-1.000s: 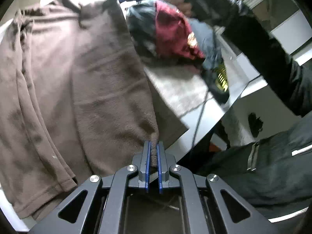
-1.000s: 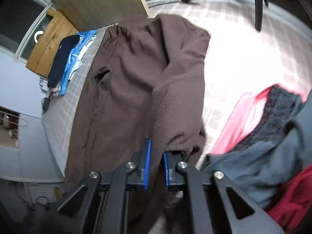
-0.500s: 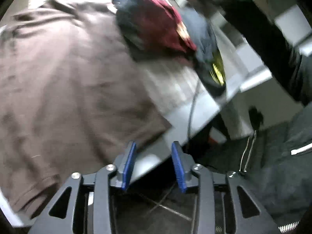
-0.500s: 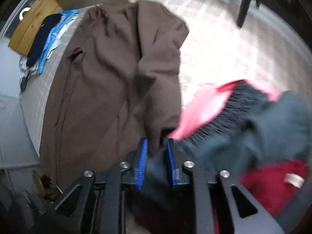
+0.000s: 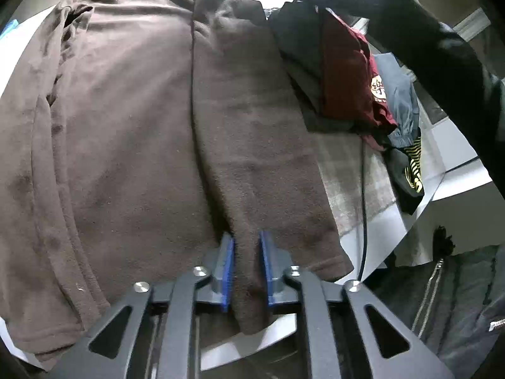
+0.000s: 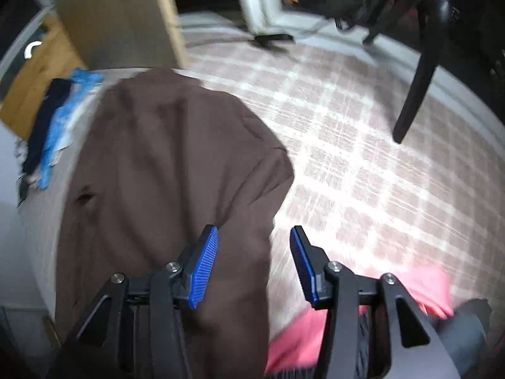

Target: Fold clothes

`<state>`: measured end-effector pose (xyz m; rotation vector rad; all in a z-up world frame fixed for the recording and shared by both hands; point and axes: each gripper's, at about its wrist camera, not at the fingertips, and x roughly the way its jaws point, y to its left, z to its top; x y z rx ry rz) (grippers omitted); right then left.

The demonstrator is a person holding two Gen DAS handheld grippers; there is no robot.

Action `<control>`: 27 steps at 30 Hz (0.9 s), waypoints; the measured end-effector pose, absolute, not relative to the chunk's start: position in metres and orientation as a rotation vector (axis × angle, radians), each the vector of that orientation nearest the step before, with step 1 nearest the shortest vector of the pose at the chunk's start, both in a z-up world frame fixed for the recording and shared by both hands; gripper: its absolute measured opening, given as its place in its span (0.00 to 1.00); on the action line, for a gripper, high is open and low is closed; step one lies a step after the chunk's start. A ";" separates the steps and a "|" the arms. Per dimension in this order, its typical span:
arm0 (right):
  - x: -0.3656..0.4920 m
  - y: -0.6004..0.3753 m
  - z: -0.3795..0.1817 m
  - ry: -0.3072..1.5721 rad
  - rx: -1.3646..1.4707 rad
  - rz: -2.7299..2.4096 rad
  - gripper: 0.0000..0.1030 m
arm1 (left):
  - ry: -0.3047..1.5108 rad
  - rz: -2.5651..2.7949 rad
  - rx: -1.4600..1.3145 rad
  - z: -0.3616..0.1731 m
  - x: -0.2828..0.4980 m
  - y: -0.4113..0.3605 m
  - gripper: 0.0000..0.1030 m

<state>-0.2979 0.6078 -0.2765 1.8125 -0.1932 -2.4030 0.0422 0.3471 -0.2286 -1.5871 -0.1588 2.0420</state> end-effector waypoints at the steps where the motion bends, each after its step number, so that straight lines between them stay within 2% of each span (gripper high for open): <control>1: -0.305 0.611 -0.287 -0.241 1.829 -2.384 0.47 | -0.161 2.044 -1.585 -0.228 0.043 0.347 0.09; 3: -0.309 0.616 -0.287 -0.329 1.744 -2.393 0.48 | -0.167 2.045 -1.581 -0.229 0.044 0.347 0.08; 4: -0.311 0.618 -0.286 -0.367 1.720 -2.371 0.45 | -0.170 2.041 -1.582 -0.230 0.044 0.346 0.08; 6: -0.313 0.620 -0.280 -0.388 1.685 -2.338 0.06 | -0.184 2.038 -1.588 -0.232 0.044 0.341 0.08; 8: -0.311 0.620 -0.270 -0.308 1.632 -2.380 0.06 | -0.209 2.031 -1.592 -0.235 0.044 0.339 0.08; 11: -0.309 0.616 -0.262 -0.088 1.628 -2.482 0.06 | -0.211 2.028 -1.598 -0.239 0.043 0.340 0.08; 15: -0.310 0.609 -0.265 0.075 1.632 -2.524 0.06 | -0.197 2.022 -1.607 -0.241 0.040 0.342 0.09; 18: -0.312 0.606 -0.275 0.085 1.664 -2.489 0.06 | -0.208 2.010 -1.616 -0.242 0.038 0.342 0.09; 19: -0.310 0.605 -0.273 0.072 1.644 -2.488 0.10 | -0.212 2.006 -1.617 -0.242 0.038 0.342 0.09; 20: -0.309 0.605 -0.269 0.078 1.611 -2.515 0.20 | -0.217 2.002 -1.619 -0.242 0.037 0.341 0.09; 21: -0.309 0.606 -0.264 0.092 1.573 -2.549 0.40 | -0.221 1.999 -1.620 -0.242 0.037 0.341 0.09; 23: -0.313 0.607 -0.255 0.154 1.498 -2.612 0.61 | -0.224 1.993 -1.624 -0.242 0.036 0.341 0.09; 27: -0.339 0.603 -0.270 0.168 1.547 -2.510 0.61 | -0.219 1.976 -1.631 -0.242 0.034 0.341 0.09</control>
